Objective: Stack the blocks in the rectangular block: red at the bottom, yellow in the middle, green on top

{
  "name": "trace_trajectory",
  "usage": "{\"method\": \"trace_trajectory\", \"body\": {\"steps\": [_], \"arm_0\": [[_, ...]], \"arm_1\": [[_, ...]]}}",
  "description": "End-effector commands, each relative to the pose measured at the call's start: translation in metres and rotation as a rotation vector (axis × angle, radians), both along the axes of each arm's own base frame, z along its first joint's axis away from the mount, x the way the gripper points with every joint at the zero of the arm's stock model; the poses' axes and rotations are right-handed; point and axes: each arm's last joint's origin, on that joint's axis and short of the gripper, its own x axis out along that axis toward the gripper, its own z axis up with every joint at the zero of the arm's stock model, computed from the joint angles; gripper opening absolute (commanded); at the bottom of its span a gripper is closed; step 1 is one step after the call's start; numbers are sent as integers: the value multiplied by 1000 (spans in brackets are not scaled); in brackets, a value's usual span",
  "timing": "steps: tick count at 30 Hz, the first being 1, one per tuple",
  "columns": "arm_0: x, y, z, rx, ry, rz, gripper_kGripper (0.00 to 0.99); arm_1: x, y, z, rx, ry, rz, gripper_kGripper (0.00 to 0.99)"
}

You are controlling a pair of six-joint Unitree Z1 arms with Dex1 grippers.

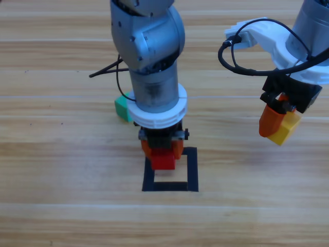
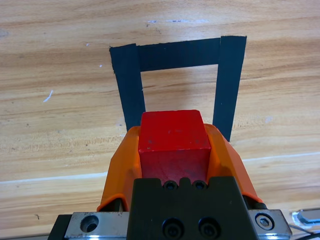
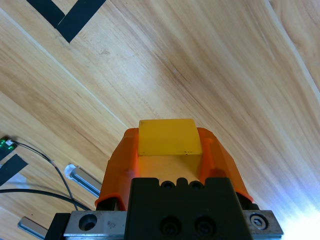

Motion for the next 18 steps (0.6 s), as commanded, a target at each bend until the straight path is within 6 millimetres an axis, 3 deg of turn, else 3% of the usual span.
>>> {"method": "trace_trajectory", "body": {"steps": [1, 18], "arm_0": [[0, -15, -31, 69, 40, -3, 63], [-1, -40, -37, 100, 16, 24, 63]], "arm_1": [[9, 0, -28, -51, 59, -20, 0], [10, 1, -31, -56, 65, -18, 0]]}}
